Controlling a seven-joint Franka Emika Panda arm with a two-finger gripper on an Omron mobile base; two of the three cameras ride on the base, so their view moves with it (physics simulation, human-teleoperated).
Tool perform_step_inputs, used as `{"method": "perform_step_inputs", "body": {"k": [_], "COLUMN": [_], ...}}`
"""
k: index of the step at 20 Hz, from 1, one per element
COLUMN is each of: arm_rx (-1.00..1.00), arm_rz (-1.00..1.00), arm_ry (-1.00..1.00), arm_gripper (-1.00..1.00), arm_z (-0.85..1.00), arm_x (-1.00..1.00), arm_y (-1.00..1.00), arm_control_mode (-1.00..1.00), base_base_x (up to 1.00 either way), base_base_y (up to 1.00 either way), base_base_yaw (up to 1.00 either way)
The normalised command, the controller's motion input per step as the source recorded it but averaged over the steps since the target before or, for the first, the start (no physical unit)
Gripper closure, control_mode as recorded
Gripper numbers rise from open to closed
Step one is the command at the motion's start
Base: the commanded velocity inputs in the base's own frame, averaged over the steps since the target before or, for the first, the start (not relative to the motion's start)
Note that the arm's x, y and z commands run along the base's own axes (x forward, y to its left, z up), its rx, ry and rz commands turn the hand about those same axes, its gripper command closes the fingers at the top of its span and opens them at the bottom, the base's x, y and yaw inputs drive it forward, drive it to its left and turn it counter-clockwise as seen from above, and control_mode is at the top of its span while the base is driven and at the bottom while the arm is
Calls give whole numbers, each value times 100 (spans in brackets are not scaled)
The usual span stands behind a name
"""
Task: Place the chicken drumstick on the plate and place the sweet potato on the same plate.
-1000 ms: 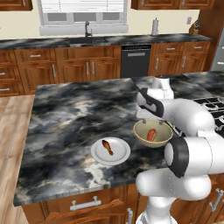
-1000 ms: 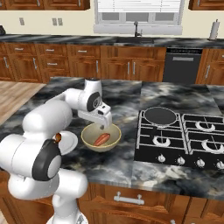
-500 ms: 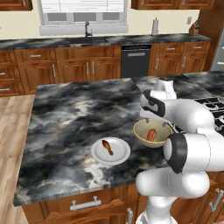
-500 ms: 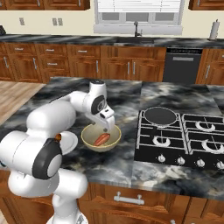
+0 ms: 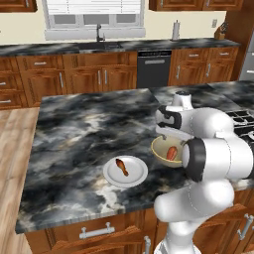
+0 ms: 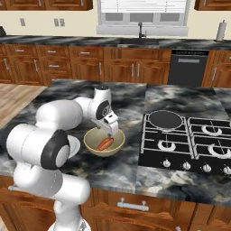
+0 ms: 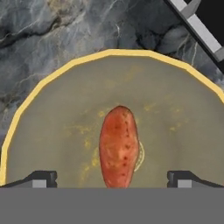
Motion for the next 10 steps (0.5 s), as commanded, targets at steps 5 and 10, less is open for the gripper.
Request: {"method": "perform_step_inputs", "body": {"k": [5, 10], "arm_rx": [0, 0], "arm_rz": [0, 0], "arm_ry": [0, 0], "arm_gripper": [-100, -100], "arm_z": [-28, -32], "arm_x": [1, 0], "arm_y": [-18, -6], "arm_control_mode": [-100, -100], "base_base_x": [0, 0], "base_base_y": [0, 0], "base_base_yaw": [0, 0]}}
